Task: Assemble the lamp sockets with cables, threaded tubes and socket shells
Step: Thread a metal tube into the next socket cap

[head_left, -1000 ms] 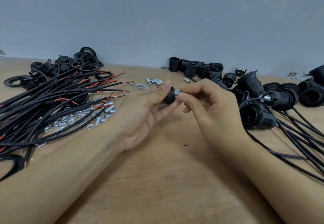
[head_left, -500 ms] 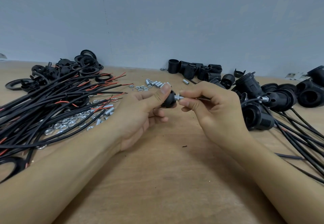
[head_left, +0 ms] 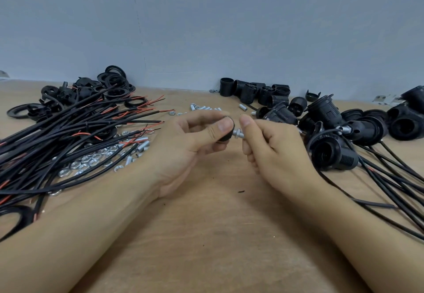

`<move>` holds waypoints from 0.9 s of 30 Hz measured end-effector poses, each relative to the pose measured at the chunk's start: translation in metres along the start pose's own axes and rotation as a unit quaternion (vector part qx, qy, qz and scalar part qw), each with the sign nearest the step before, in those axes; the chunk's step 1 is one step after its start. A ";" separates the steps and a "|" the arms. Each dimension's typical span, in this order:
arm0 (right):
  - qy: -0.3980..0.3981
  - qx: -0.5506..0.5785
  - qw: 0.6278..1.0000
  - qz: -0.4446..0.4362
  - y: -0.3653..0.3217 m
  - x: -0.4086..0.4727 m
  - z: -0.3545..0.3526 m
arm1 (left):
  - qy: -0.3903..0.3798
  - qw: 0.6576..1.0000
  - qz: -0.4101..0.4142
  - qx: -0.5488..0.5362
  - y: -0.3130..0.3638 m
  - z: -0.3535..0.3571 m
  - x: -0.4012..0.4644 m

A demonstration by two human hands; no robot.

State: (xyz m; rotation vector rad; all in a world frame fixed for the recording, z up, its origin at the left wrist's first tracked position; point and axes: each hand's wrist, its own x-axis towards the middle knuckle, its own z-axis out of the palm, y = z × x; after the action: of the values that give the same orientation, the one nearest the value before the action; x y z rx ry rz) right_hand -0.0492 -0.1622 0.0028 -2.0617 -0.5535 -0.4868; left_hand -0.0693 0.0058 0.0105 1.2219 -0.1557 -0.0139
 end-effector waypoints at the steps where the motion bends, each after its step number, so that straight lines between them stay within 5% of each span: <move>1: 0.001 0.019 0.999 0.030 -0.001 0.000 0.001 | 0.012 1.000 0.005 0.001 0.000 0.000 0.001; 27: -0.059 0.171 0.981 0.065 -0.003 -0.001 0.005 | 0.015 1.000 0.002 -0.002 0.001 -0.002 0.001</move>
State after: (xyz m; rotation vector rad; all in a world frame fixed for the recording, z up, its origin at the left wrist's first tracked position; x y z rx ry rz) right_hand -0.0512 -0.1573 0.0015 -1.7893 -0.5272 -0.1785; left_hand -0.0680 0.0080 0.0108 1.2173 -0.1326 0.0083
